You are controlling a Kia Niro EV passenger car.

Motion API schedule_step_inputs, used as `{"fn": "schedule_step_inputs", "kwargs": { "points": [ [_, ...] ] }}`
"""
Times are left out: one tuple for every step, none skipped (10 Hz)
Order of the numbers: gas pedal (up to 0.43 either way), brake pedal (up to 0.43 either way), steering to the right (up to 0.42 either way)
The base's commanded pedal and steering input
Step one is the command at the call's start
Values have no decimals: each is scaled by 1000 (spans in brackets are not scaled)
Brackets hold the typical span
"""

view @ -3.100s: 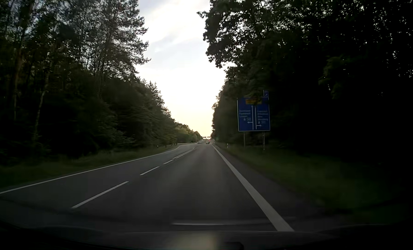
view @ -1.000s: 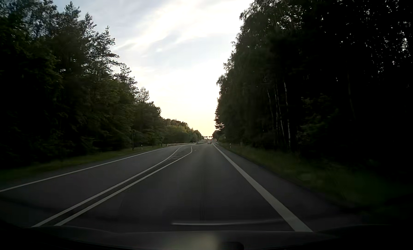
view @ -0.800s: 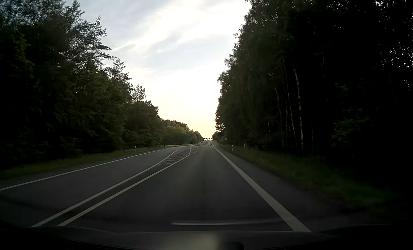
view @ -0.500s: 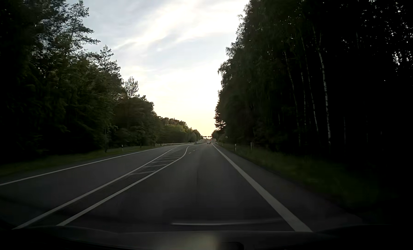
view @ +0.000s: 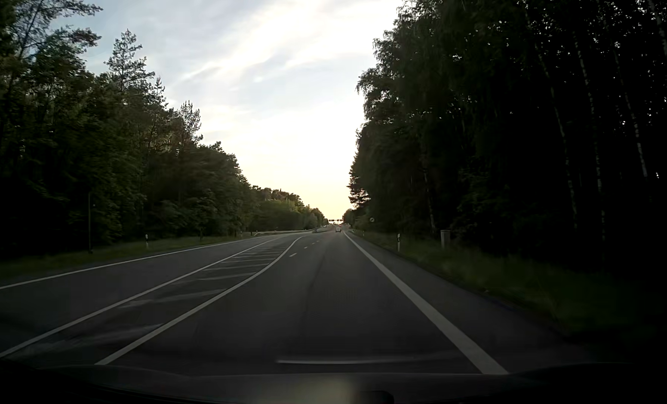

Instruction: Follow the waypoints while adhering to traffic rules and regulations

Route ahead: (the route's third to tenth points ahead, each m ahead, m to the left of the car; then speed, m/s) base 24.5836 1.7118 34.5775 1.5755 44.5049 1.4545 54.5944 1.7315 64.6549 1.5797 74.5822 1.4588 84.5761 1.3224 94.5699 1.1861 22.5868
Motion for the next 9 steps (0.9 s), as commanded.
{"fn": "schedule_step_inputs", "kwargs": {
  "points": [
    [79, 0, -1],
    [79, 0, -1],
    [79, 0, -1],
    [79, 0, -1],
    [79, 0, -1],
    [79, 0, -1],
    [79, 0, -1],
    [79, 0, -1],
    [79, 0, -2]
  ]
}}
